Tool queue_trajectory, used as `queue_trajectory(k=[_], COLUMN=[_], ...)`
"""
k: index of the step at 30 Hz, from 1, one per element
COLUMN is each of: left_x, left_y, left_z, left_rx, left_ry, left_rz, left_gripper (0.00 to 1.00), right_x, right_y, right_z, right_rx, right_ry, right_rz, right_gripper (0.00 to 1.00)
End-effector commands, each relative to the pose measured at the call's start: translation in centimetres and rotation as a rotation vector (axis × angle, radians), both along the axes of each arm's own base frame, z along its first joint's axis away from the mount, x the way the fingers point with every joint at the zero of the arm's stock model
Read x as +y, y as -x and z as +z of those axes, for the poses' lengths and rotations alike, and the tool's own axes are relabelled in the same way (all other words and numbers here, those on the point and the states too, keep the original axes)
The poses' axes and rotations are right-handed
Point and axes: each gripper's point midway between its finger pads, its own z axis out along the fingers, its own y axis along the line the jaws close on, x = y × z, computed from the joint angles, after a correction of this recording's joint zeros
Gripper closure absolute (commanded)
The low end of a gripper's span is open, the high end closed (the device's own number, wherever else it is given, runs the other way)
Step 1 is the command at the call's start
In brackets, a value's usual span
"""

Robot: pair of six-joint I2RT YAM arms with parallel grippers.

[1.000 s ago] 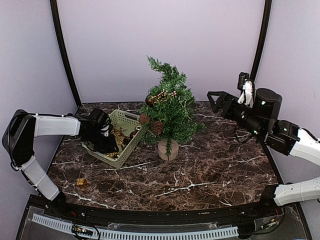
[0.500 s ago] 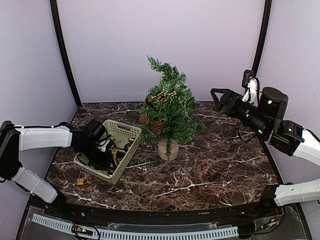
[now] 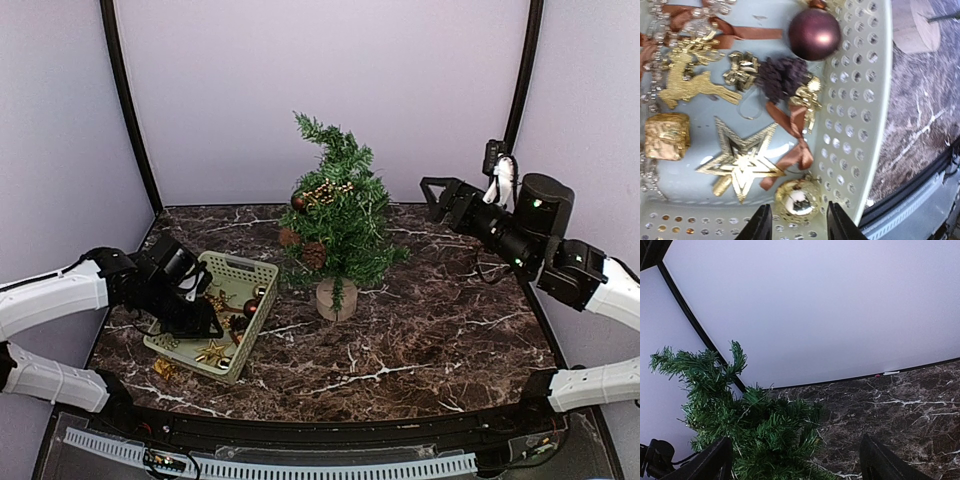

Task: Decorate the small christmas tree
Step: Adjust the bin at the center of the board, then pick up the ornament star from the bin.

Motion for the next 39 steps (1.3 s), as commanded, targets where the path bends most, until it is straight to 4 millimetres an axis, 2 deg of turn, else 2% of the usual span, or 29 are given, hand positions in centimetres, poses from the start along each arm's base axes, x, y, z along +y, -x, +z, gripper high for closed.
queue_trajectory(k=[1, 8, 12, 16, 21, 29, 35, 39], left_x=[2.9, 3.7, 4.2, 3.9, 3.4, 4.4, 4.7, 4.4], left_y=[0.1, -0.7, -1.3, -1.7, -2.4, -3.2, -5.9, -8.4], left_z=[-1.9, -4.3, -5.6, -7.0, -8.2, -9.2, -8.9, -8.5], left_rx=[0.054, 0.085, 0.082, 0.097, 0.102, 0.076, -0.009, -0.07], left_ry=[-0.151, -0.18, -0.198, -0.201, -0.201, -0.272, -0.298, -0.262], left_rz=[0.071, 0.096, 0.104, 0.096, 0.089, 0.106, 0.168, 0.208], left_gripper=[0.6, 0.66, 0.75, 0.79, 0.8, 0.72, 0.71, 0.71], right_x=[0.0, -0.5, -0.9, -1.3, -1.8, -2.2, -2.3, -2.4], right_y=[-0.6, -1.2, -1.6, -1.8, -2.0, -2.4, -2.4, -2.4], right_z=[2.0, 2.6, 2.6, 2.7, 2.9, 2.6, 2.9, 3.0], right_rx=[-0.036, -0.053, -0.061, -0.071, -0.081, -0.079, -0.085, -0.084], right_ry=[-0.008, 0.02, 0.042, 0.06, 0.071, 0.078, 0.073, 0.068], right_rz=[-0.019, -0.074, -0.106, -0.129, -0.151, -0.172, -0.173, -0.176], right_gripper=[0.11, 0.11, 0.11, 0.11, 0.09, 0.09, 0.09, 0.09])
